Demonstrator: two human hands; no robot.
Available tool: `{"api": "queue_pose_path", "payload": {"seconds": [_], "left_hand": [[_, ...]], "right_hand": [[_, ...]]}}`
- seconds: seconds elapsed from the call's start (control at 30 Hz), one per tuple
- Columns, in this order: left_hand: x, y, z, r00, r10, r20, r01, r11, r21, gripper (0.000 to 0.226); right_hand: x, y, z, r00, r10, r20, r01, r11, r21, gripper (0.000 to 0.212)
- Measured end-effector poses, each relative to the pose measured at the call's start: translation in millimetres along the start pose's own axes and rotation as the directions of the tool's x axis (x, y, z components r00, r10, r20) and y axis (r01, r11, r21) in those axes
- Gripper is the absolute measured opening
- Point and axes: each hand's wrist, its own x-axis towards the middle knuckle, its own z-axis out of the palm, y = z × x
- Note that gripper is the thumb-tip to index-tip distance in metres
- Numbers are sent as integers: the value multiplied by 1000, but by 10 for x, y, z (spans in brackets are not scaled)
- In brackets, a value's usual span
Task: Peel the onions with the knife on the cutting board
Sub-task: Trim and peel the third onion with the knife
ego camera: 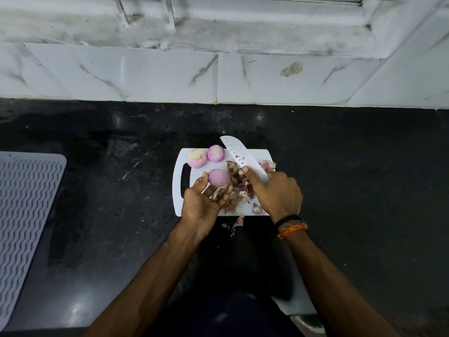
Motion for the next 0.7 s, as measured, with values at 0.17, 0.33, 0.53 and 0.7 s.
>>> {"api": "queue_pose_path", "payload": {"seconds": [0.17,0.33,0.53,0.7], "left_hand": [[25,-19,-25,1000,13,-1,-13,1000,13,27],[22,-1,-36,1000,5,-17,-5,1000,-2,34],[48,-30,-60,1000,6,-15,-6,1000,-5,31],[46,-30,-56,1000,-8,-26,8,1000,5,31]], "right_hand": [[-3,-65,-61,999,35,8,-34,995,-94,87],[-36,-42,-64,999,-16,40,21,992,-121,74],[-9,43,-39,972,-93,215,61,987,150,44],[12,85,-104,961,-138,239,68,958,280,33]]}}
